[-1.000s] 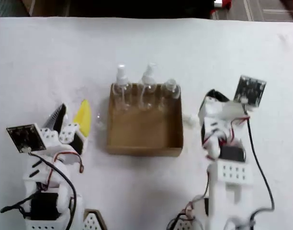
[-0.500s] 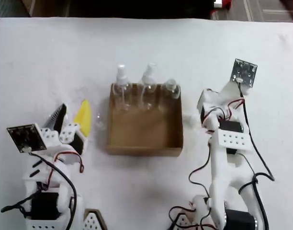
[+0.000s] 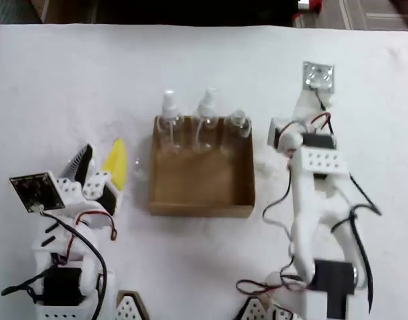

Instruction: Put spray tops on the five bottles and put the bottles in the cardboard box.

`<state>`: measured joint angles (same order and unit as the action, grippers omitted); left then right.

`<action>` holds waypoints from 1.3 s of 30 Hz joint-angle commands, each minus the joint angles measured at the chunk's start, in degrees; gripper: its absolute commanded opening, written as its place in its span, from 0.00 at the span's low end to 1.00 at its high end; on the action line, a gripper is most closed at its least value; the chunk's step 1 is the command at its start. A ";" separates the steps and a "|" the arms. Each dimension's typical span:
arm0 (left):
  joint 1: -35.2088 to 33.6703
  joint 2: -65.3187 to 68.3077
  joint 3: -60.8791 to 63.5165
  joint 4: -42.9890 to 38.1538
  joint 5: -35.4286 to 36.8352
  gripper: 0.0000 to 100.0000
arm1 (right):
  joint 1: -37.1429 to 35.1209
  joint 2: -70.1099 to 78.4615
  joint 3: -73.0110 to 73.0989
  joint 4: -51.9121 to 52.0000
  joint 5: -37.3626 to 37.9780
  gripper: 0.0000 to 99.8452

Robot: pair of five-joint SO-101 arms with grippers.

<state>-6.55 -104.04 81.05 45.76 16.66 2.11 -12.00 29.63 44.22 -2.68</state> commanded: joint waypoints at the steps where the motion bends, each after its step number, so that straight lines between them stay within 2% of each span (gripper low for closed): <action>1: 0.13 -0.57 -0.18 -1.32 0.26 0.20 | 3.74 3.47 -13.36 10.24 6.42 0.14; 3: 0.13 -0.57 0.62 -2.02 0.26 0.20 | 3.38 4.00 -15.91 13.93 10.73 0.14; 7: 0.13 -0.57 2.99 -6.15 -0.35 0.20 | -2.59 4.44 -16.26 17.54 23.30 0.14; 9: 0.13 -0.57 3.43 -6.68 -2.64 0.20 | -4.97 4.79 -15.21 17.45 26.46 0.14; 16: 0.13 -0.57 3.43 -6.42 -3.34 0.20 | -6.02 14.99 -19.60 16.92 27.08 0.14; 24: -0.13 -0.57 3.34 -6.42 -3.52 0.20 | -2.59 32.04 -40.70 33.36 27.08 0.14; 27: -0.13 -0.57 3.34 -6.33 -3.52 0.20 | -2.51 36.09 -43.08 37.41 29.27 0.14; 33: -0.04 -0.57 3.34 -6.33 -3.52 0.20 | -1.80 37.93 -41.76 37.85 31.21 0.14; 39: -0.04 -0.57 3.34 -6.33 -3.60 0.20 | -1.63 32.84 -39.56 37.67 31.21 0.14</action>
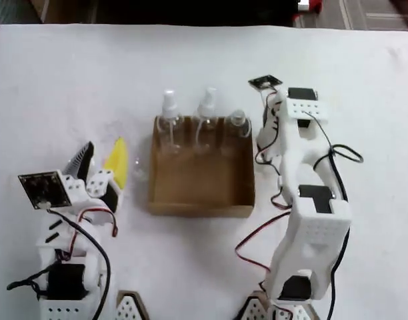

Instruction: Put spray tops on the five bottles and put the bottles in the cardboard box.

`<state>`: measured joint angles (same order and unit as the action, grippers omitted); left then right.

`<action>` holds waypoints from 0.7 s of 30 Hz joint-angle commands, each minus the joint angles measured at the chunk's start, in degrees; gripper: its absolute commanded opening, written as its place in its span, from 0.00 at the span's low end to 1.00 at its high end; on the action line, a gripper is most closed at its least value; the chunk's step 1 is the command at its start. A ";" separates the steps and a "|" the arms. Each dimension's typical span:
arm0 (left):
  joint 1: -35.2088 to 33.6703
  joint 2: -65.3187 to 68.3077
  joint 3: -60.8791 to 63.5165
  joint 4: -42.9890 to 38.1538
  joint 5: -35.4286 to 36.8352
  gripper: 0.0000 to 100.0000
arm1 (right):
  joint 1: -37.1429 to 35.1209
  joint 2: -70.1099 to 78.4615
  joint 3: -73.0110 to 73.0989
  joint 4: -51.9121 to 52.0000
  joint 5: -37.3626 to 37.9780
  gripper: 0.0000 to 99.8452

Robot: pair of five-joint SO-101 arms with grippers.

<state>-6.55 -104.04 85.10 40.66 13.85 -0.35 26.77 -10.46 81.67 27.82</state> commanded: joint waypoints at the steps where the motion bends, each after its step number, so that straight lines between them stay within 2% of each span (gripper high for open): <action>1: 0.04 -0.57 -0.70 -1.23 -0.79 0.20 | 0.75 -6.99 1.58 0.22 0.88 0.14; 7: 0.13 -0.57 -0.62 -1.23 -0.79 0.20 | -2.51 -10.68 9.67 -3.47 1.41 0.14; 18: 0.13 -0.57 -0.62 -1.23 -0.79 0.20 | -1.10 -10.59 16.53 -14.11 2.46 0.14; 21: 0.13 -0.57 -0.62 -1.23 -0.79 0.20 | -0.75 -10.59 16.70 -16.57 -1.05 0.14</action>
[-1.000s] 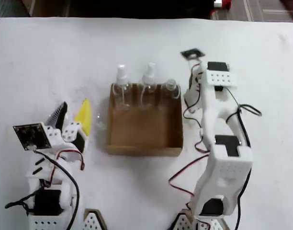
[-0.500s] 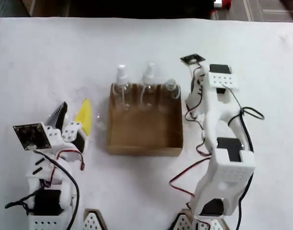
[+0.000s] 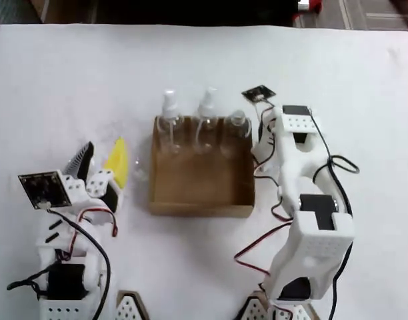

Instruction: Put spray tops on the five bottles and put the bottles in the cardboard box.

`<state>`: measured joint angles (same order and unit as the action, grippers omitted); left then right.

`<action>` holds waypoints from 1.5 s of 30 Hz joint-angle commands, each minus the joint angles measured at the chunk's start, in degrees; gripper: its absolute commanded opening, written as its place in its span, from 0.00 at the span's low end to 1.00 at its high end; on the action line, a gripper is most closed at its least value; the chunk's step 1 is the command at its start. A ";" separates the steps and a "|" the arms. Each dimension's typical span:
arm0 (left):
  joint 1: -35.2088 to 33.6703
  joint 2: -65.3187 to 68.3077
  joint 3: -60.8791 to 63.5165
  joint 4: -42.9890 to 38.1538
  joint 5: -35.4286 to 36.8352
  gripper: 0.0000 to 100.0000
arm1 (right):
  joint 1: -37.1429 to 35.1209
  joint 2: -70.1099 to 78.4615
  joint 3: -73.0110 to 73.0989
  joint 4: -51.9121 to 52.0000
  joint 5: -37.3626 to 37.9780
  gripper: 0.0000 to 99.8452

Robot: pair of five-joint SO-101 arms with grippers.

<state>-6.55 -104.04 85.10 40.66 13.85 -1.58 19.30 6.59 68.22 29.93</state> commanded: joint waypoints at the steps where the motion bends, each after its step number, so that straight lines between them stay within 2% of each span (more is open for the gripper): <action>1: 0.13 -0.57 -0.62 -1.23 -0.79 0.20 | 0.75 -3.12 -0.26 -3.82 -4.75 0.14; 15: 0.13 -0.57 -0.62 -1.23 -0.79 0.20 | 9.27 -0.04 -0.79 -9.98 -16.97 0.14; 22: 0.13 -0.57 -0.62 -1.23 -0.88 0.20 | 9.80 -2.42 -1.32 -8.57 -23.30 0.14; 34: -0.13 -0.57 -0.79 -1.23 -0.79 0.20 | 7.34 -2.33 -3.52 -10.07 -23.03 0.15; 36: -0.13 -0.57 -0.79 -1.23 -0.79 0.20 | 7.08 -2.33 -3.69 -9.98 -23.03 0.17; 40: -0.22 -0.57 -0.79 -1.23 -0.70 0.20 | 7.08 -2.42 -3.78 -10.07 -23.03 0.30; 45: -0.13 -0.57 -0.79 -1.23 -0.70 0.20 | 6.46 -2.33 -3.43 -12.53 -23.03 0.27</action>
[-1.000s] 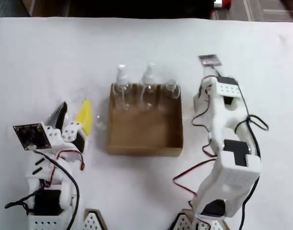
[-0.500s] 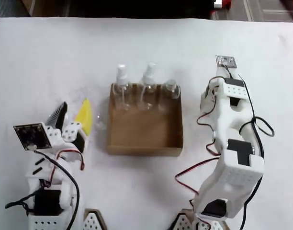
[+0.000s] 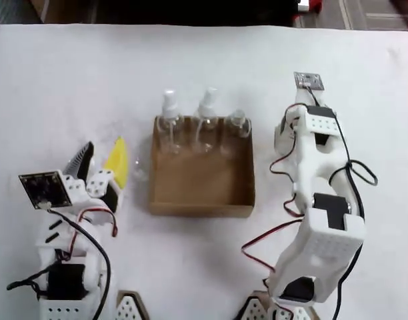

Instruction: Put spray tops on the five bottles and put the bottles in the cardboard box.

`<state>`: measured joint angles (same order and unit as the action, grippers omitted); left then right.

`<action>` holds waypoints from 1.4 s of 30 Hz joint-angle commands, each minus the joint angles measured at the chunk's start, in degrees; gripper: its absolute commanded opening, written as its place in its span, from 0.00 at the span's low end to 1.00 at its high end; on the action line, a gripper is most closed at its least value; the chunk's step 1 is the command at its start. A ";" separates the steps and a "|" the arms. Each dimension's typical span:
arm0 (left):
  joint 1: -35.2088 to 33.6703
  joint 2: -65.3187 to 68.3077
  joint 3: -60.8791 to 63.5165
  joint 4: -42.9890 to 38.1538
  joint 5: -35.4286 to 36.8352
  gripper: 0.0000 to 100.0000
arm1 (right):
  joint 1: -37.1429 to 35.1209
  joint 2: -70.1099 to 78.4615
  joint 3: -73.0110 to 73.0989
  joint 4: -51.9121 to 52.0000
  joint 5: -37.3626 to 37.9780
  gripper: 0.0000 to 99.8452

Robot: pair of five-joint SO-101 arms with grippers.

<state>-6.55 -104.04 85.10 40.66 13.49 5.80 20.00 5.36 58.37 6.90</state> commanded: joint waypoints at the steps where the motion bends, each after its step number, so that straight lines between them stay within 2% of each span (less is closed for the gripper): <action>1: -0.13 -0.57 -0.79 -1.23 -0.35 0.20 | -1.10 -2.95 -2.11 -3.30 0.09 0.26; 10: -0.22 -0.57 -0.79 -1.23 -0.35 0.20 | -1.10 2.77 -2.64 -9.27 0.44 0.24; 14: -0.22 -0.57 -0.79 -1.23 -0.44 0.20 | -1.54 2.86 -2.46 -9.10 4.75 0.23; 20: -0.22 -0.57 -0.79 -1.23 -0.44 0.20 | -1.36 2.86 -2.46 -9.10 4.75 0.09; 26: -0.22 -0.57 -0.79 -1.23 -0.53 0.20 | -0.75 2.86 -2.46 -9.10 4.75 0.02; 42: 0.13 -0.57 -1.05 -1.23 -0.09 0.20 | 1.19 3.03 -2.37 -9.19 2.29 0.02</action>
<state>-6.55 -104.04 85.10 40.66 13.49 6.33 23.52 5.27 50.11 9.63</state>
